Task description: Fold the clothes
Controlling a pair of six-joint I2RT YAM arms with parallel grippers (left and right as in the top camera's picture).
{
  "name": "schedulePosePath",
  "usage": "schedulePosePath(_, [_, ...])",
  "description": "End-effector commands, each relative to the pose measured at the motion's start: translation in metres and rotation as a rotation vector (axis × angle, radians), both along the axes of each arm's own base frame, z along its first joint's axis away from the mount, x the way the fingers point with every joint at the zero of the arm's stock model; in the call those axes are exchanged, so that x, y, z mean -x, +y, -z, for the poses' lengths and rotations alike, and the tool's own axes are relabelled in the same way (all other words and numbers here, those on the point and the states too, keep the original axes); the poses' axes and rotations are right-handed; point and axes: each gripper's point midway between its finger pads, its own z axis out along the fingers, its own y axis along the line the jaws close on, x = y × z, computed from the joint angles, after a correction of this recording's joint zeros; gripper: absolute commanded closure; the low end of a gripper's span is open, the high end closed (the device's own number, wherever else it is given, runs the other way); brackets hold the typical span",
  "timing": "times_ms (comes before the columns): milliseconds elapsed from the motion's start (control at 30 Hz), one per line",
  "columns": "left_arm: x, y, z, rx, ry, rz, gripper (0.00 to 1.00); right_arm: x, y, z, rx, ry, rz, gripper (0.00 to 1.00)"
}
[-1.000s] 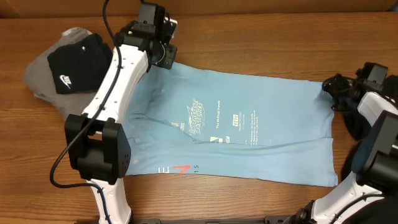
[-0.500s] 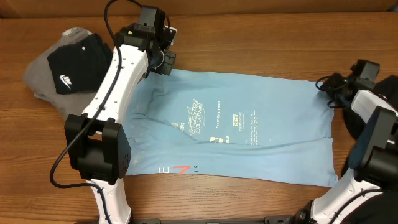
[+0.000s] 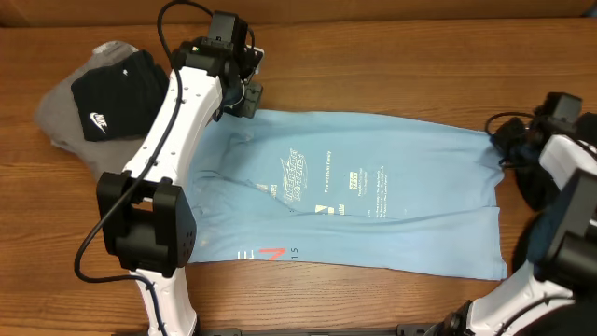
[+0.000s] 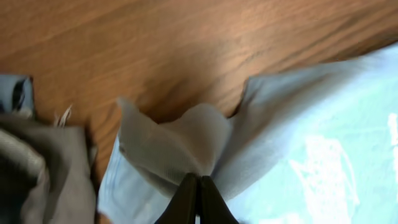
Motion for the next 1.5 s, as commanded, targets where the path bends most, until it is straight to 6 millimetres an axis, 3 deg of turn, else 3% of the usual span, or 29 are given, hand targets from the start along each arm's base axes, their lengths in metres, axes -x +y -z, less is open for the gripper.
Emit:
schedulePosePath(0, [0.009,0.016,-0.04,-0.043,-0.069,-0.041,0.96,-0.005,-0.002,-0.069,0.036,-0.124,0.004,0.96])
schedulePosePath(200, [0.047,0.026,-0.044,-0.069,0.05,-0.063,0.96,0.033,0.021,-0.09,-0.04,-0.049,0.02,0.96])
schedulePosePath(433, [0.086,0.034,-0.036,-0.11,0.21,-0.059,0.96,0.092,0.042,-0.07,-0.116,0.205,0.042,0.96])
schedulePosePath(767, [0.137,0.045,-0.034,-0.157,0.417,-0.072,0.96,0.168,0.039,-0.062,-0.041,0.541,0.089,0.96])
schedulePosePath(1067, [0.176,0.055,-0.011,-0.208,0.59,-0.065,0.96,0.193,0.045,-0.064,-0.053,0.647,0.084,0.96])
schedulePosePath(1100, [0.18,0.056,-0.006,-0.213,0.609,-0.064,0.96,0.194,0.045,-0.064,-0.054,0.651,0.083,0.93])
schedulePosePath(1133, [0.183,0.057,-0.002,-0.221,0.622,-0.061,0.96,0.195,0.046,-0.064,-0.055,0.655,0.083,0.8])
schedulePosePath(1167, [0.185,0.059,0.002,-0.23,0.629,-0.06,0.96,0.195,0.046,-0.065,-0.056,0.657,0.083,0.57])
schedulePosePath(1200, [0.186,0.059,0.005,-0.234,0.633,-0.06,0.86,0.196,0.046,-0.065,-0.058,0.66,0.082,0.38])
schedulePosePath(1233, [0.186,0.059,0.008,-0.234,0.633,-0.06,0.53,0.197,0.047,-0.065,-0.062,0.663,0.081,0.34])
schedulePosePath(1267, [0.185,0.059,0.009,-0.234,0.632,-0.06,0.0,0.197,0.048,-0.065,-0.063,0.665,0.081,0.31])
schedulePosePath(1333, [0.184,0.059,0.01,-0.232,0.624,-0.061,0.0,0.196,0.048,-0.065,-0.065,0.66,0.081,0.23])
schedulePosePath(1467, [0.182,0.058,0.009,-0.229,0.614,-0.061,0.0,0.191,0.048,-0.061,-0.072,0.636,0.086,0.16])
